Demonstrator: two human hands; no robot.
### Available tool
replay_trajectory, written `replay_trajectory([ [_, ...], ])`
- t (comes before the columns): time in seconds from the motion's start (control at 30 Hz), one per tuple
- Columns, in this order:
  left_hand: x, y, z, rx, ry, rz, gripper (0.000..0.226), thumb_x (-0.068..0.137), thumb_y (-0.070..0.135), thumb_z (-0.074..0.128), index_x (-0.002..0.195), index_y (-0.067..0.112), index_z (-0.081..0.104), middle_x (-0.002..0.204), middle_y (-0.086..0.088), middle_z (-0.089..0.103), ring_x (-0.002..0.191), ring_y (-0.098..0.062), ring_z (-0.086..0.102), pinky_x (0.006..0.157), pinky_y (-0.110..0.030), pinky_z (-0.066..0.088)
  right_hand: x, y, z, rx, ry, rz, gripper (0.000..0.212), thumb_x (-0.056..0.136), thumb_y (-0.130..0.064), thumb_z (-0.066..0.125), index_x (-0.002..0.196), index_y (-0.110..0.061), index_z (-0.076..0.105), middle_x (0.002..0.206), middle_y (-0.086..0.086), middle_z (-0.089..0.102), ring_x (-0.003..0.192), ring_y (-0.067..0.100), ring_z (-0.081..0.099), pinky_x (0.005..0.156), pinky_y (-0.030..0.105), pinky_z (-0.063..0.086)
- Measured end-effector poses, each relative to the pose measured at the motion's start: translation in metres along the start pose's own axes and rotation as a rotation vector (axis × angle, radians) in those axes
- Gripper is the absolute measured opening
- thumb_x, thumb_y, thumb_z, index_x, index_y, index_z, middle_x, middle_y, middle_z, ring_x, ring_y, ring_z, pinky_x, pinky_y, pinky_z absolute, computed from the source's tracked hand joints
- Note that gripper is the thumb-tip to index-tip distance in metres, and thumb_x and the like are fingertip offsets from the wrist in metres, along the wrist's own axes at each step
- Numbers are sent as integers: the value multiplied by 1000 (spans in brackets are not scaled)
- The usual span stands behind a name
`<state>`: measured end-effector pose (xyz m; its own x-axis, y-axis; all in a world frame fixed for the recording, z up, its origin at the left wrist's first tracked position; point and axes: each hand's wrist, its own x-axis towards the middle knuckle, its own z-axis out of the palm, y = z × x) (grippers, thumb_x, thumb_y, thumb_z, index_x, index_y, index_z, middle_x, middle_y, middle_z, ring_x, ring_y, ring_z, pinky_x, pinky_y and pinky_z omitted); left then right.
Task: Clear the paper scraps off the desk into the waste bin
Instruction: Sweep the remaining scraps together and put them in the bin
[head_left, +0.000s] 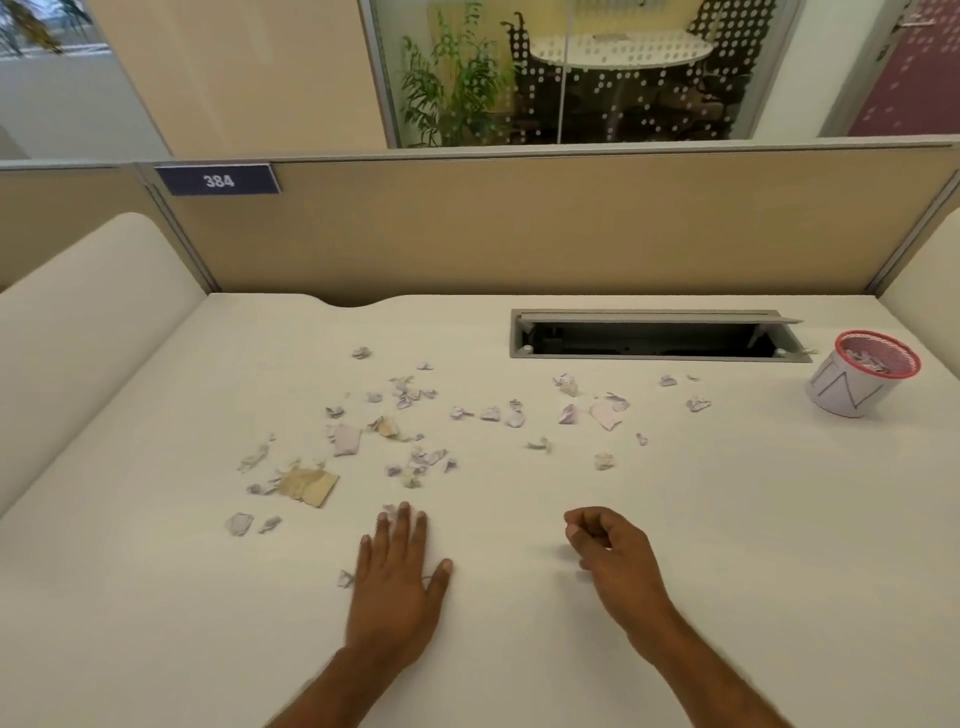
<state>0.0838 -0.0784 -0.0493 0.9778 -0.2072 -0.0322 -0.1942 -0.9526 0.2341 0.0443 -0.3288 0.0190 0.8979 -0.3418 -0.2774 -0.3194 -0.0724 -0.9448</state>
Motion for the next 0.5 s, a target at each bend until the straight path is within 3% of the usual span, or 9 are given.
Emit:
replay_trajectory([
  [0.1,8,14,5,-20,10,65,73,93,67,8,155,31,-5,160,12,-20,145,-9,-27,120,-33,-13,-1,-7,21,-12,-15,-16,10,89,-14,63,92,-22,68,95,-5,69,94,16,62,89,40,53],
  [0.2,17,2,-5,-8,81,90,73,93,70,8,155,32,6,163,13,-8,148,-10,-18,121,-34,-8,0,-9,32,-16,-8,-41,10,89,-15,63,92,-23,68,94,-7,69,93,12,62,88,38,54],
  [0.37,34,-81,-40,9,221,-189,78,90,68,21,150,19,34,161,-2,23,150,-23,9,122,-40,6,2,-5,36,-50,53,-71,10,88,-14,64,91,-23,68,93,-7,69,90,11,62,84,34,53],
  [0.5,54,-154,-57,37,192,-326,85,87,70,21,152,15,27,162,-5,18,150,-28,10,121,-45,12,-1,0,44,-95,75,-109,11,88,-14,65,92,-24,68,94,-10,68,87,-2,60,75,17,46],
])
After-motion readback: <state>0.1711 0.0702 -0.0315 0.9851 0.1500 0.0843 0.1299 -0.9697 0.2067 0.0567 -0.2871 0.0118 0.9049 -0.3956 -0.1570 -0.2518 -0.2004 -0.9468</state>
